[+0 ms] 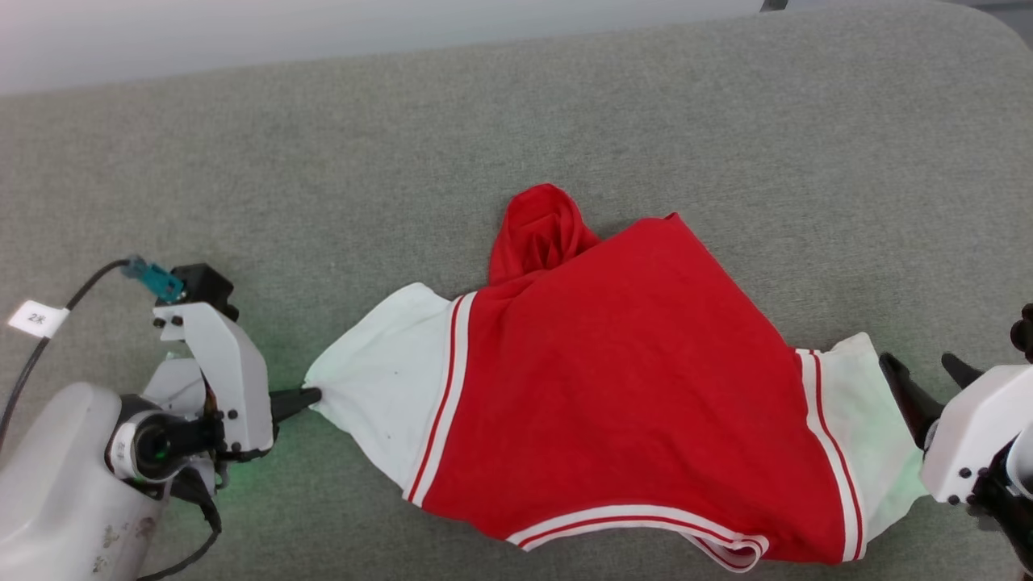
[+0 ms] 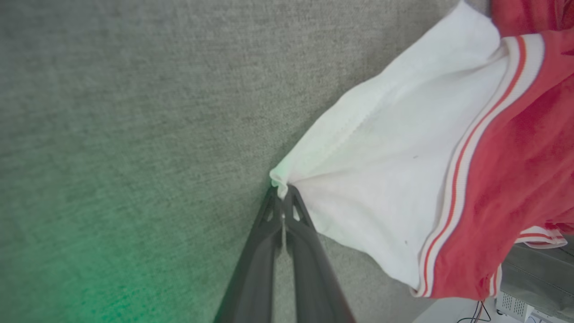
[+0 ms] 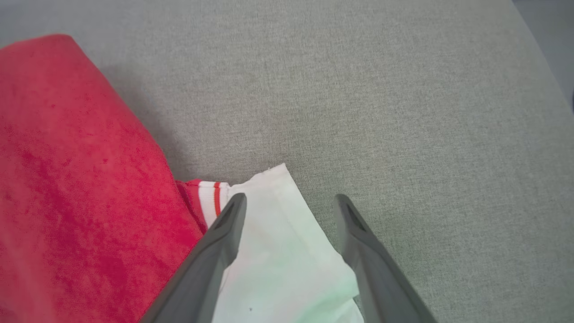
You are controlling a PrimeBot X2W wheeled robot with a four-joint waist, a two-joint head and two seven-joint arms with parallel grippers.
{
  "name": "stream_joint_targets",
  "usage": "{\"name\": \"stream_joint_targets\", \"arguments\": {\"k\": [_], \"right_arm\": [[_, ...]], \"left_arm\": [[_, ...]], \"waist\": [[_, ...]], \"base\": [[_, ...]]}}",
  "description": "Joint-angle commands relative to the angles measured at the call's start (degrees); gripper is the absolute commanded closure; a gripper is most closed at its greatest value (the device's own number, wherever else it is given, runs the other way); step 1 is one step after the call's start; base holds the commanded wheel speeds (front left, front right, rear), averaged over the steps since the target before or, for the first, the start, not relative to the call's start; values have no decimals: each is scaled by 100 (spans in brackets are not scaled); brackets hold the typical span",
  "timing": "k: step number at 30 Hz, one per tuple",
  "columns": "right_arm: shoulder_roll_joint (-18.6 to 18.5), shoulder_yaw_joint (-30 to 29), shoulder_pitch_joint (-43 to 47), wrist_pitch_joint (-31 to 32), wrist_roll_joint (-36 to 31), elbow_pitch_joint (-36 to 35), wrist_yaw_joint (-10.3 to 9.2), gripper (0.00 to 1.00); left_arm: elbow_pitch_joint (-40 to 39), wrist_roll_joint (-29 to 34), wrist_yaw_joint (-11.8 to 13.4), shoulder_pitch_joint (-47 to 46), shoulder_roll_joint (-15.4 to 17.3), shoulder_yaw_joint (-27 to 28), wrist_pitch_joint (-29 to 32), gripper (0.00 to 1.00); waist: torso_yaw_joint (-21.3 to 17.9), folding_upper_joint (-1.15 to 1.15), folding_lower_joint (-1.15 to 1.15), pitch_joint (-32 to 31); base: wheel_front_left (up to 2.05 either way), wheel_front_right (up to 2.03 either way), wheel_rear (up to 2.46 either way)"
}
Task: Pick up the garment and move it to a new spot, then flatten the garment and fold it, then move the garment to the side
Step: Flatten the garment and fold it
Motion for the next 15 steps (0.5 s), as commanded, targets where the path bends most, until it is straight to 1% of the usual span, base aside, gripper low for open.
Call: {"name": "stream_joint_targets", "arguments": {"k": [1, 5, 9, 15], "right_arm": [[-67, -45, -35, 136, 14, 5, -4, 0], [-176, -211, -107, 503, 72, 106, -4, 0], [-254, -337, -117, 674, 90, 222, -4, 0], [-149, -490, 113, 1126, 199, 267, -4, 0]], "left_arm": [[181, 71, 76, 407, -93, -203, 100, 100], [99, 87, 106, 332, -112, -183, 42, 100], [53, 97, 118, 282, -121, -176, 15, 100], [-25, 83, 153, 263, -108, -163, -9, 100]], "waist": [[20, 0, 0, 29], [72, 0, 0, 87], [108, 0, 0, 141], [139, 0, 0, 232]], "base": [[0, 0, 0], [0, 0, 0], [0, 0, 0], [0, 0, 0]]}}
